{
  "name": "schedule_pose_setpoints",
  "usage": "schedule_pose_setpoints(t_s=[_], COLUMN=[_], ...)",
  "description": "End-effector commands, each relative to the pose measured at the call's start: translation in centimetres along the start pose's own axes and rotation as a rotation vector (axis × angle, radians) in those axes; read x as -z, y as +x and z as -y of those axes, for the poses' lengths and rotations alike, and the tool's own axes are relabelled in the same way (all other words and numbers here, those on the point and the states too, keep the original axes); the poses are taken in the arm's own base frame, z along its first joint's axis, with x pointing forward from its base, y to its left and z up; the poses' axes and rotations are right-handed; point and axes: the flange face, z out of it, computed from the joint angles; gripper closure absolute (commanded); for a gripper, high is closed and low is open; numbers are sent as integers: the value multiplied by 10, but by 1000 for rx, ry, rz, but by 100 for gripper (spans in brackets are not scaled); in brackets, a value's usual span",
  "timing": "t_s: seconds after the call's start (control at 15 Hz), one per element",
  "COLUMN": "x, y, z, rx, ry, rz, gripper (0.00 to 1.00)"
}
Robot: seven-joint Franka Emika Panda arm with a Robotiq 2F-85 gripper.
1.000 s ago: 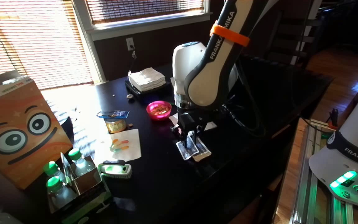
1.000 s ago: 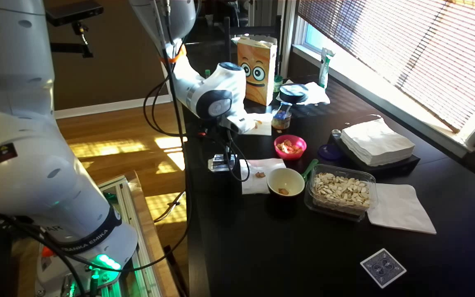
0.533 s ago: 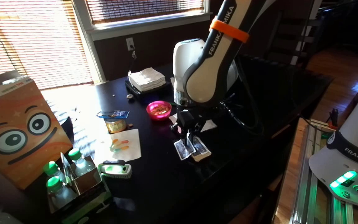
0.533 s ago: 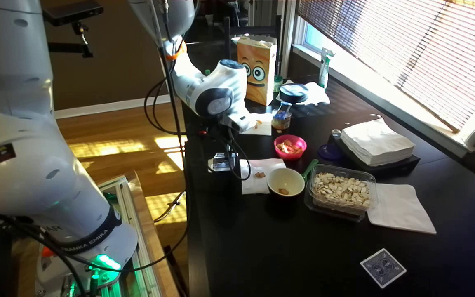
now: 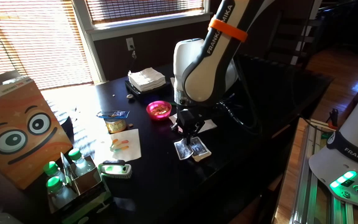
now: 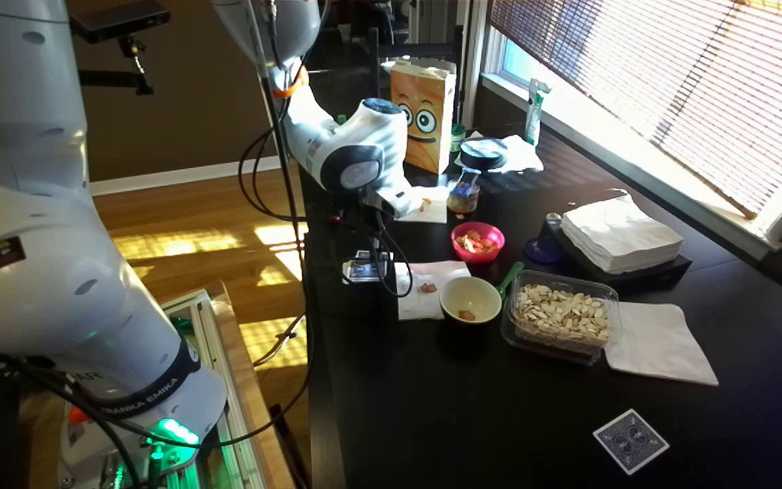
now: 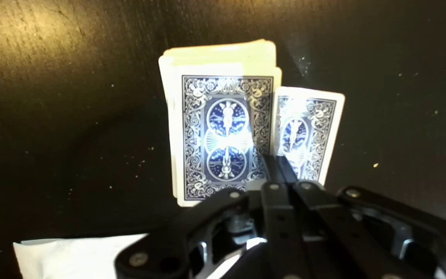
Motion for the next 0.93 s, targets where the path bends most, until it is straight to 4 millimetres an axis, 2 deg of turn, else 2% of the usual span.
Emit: schedule_pose_setpoints(t_s=[0.0, 0.47, 0.87], x=[11, 33, 35], y=[-4, -8, -11], z=[-8, -29, -45], rx=[-1, 6, 35], ry=[37, 124, 163], rz=[-14, -72, -51], gripper=[100, 100, 100])
